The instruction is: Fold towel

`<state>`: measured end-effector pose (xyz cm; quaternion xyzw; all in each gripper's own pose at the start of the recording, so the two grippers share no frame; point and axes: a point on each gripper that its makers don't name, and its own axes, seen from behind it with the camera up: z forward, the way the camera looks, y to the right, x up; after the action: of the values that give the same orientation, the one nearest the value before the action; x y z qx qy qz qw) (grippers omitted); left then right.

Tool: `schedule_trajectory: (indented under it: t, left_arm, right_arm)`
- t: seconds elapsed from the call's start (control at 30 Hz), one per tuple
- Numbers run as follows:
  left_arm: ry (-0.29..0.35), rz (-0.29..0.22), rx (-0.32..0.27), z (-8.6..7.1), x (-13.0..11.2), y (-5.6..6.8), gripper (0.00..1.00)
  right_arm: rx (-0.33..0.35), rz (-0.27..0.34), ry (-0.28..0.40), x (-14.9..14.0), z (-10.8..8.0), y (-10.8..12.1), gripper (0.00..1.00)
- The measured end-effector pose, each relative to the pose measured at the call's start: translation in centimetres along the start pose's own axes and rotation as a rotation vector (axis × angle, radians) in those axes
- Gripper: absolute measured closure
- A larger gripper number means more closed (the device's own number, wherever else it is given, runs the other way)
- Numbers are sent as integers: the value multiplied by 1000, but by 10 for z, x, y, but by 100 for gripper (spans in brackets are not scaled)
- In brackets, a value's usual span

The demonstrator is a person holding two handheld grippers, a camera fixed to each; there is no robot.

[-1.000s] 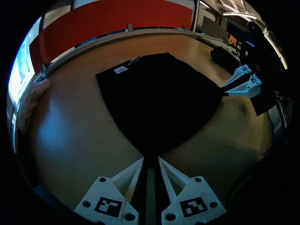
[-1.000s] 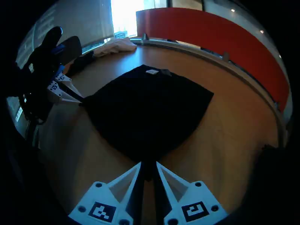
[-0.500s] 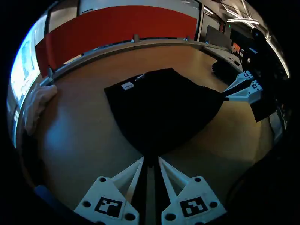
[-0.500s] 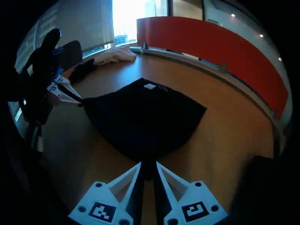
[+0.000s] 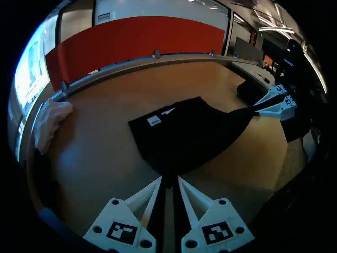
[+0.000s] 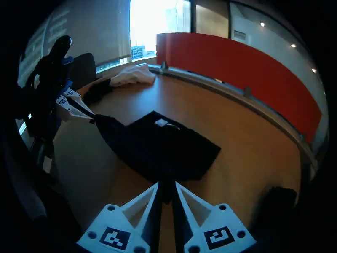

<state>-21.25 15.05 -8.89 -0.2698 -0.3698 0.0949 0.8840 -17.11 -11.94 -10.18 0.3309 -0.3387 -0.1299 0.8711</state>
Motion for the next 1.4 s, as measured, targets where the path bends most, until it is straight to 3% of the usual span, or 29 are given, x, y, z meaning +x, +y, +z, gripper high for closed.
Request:
schedule_trajectory:
  t: [0.5, 0.9, 1.4]
  left_arm:
    - [25, -20, -9, -34, 20, 14, 89]
    - [35, -32, -13, -53, 25, 21, 89]
    - [38, -44, -15, -48, 22, 23, 90]
  right_arm:
    - [5, 6, 26, 21, -35, -3, 87]
    - [18, -21, 20, 24, -49, -9, 87]
    - [23, -5, 18, 18, -47, -11, 87]
